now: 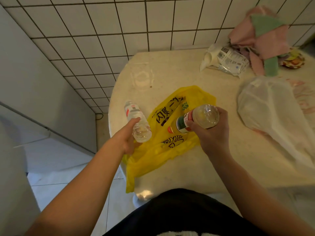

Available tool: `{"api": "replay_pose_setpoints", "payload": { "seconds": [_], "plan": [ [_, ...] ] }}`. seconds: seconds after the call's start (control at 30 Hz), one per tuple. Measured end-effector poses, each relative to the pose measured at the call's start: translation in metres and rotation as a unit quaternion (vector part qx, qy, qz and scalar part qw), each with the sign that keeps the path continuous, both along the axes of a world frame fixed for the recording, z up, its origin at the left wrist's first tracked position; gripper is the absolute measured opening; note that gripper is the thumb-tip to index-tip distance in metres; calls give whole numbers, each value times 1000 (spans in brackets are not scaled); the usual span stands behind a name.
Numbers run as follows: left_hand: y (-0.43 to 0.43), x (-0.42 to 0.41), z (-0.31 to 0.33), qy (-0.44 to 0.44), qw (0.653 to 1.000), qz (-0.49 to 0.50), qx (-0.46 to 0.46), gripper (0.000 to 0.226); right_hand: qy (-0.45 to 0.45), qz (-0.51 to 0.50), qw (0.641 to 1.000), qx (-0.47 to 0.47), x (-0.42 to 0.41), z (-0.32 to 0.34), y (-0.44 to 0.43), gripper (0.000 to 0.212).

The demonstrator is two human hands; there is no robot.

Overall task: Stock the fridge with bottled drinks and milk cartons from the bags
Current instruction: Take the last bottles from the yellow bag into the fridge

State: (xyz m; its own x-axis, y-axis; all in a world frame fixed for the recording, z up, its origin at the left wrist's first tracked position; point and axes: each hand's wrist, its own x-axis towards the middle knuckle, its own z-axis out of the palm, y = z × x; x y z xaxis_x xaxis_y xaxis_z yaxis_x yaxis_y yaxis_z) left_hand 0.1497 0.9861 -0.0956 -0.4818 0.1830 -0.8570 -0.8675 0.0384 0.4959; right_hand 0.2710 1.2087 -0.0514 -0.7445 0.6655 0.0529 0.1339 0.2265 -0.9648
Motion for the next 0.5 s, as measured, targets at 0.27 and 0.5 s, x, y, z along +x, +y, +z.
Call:
{"api": "replay_pose_setpoints", "payload": {
  "seconds": [0.27, 0.5],
  "plan": [
    [-2, 55, 25, 58, 992, 99, 47, 51, 21, -68, 919, -389, 26, 2, 14, 53],
    [0, 148, 55, 78, 957, 146, 238, 35, -41, 86, 869, -486, 90, -3, 18, 31]
  ]
}}
